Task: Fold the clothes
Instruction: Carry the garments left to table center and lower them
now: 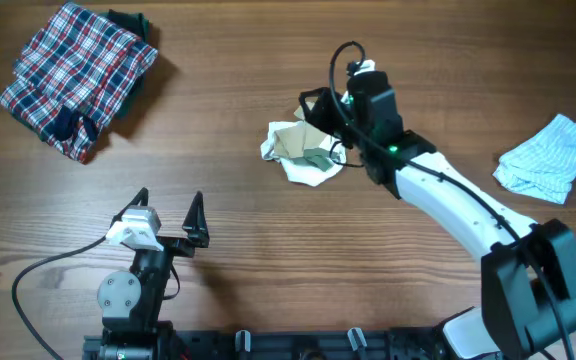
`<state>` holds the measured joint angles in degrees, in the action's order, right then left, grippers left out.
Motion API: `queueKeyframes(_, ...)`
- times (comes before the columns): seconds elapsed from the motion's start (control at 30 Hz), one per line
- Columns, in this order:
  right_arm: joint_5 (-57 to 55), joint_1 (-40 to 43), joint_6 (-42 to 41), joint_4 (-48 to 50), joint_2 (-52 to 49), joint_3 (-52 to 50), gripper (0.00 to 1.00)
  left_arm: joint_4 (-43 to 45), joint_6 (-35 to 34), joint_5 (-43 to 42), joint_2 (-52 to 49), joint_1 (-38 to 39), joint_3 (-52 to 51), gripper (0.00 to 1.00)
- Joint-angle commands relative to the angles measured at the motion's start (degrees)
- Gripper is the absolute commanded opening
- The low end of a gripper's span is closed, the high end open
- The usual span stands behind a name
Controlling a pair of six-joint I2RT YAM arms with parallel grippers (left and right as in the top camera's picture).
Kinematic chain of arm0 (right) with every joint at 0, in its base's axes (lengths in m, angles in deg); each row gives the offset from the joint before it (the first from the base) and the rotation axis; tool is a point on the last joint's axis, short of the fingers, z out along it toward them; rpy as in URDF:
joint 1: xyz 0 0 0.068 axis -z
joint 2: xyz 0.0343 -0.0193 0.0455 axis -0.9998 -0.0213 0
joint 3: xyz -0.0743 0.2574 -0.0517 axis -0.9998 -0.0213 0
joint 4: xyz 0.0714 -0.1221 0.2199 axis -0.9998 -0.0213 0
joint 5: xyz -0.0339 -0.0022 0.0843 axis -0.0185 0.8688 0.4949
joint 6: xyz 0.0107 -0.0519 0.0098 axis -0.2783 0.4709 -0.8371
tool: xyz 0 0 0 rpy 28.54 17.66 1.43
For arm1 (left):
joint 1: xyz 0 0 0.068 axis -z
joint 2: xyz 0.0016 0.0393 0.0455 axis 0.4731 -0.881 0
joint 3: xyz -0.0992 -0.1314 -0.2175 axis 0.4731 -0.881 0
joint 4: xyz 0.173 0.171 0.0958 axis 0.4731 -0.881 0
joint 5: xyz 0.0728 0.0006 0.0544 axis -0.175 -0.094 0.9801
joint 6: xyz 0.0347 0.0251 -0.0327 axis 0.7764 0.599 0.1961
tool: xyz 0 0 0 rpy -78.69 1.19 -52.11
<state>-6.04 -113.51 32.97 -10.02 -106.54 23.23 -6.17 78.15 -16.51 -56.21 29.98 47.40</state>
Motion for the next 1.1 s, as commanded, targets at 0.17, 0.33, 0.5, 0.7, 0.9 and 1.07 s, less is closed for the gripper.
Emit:
queueKeyframes(0.17,-10.1,4.9,31.0,-12.7,1.3,0.9,0.61,-0.5,1.1,0.5,0.3,-0.5,-0.2,1.0)
queueKeyframes(0.33,-9.7,3.9,49.7,-16.6,1.3,0.9,0.61,-0.5,1.1,0.5,0.3,-0.5,-0.2,1.0)
queueKeyframes(0.5,-9.1,1.8,61.5,-17.7,0.5,0.7,0.67,-0.5,1.1,0.5,0.3,-0.5,-0.2,1.0)
queueKeyframes(0.7,-9.4,-1.0,66.4,-18.3,-2.8,0.7,0.91,-0.5,1.1,0.5,0.3,-0.5,-0.2,1.0)
queueKeyframes(0.9,-14.2,-4.8,72.1,-19.3,-6.7,0.7,0.95,-0.5,1.1,0.5,0.3,-0.5,-0.2,1.0)
queueKeyframes(1.07,-17.0,-7.0,74.1,-18.1,-8.2,0.7,0.96,-0.5,1.1,0.5,0.3,-0.5,-0.2,1.0)
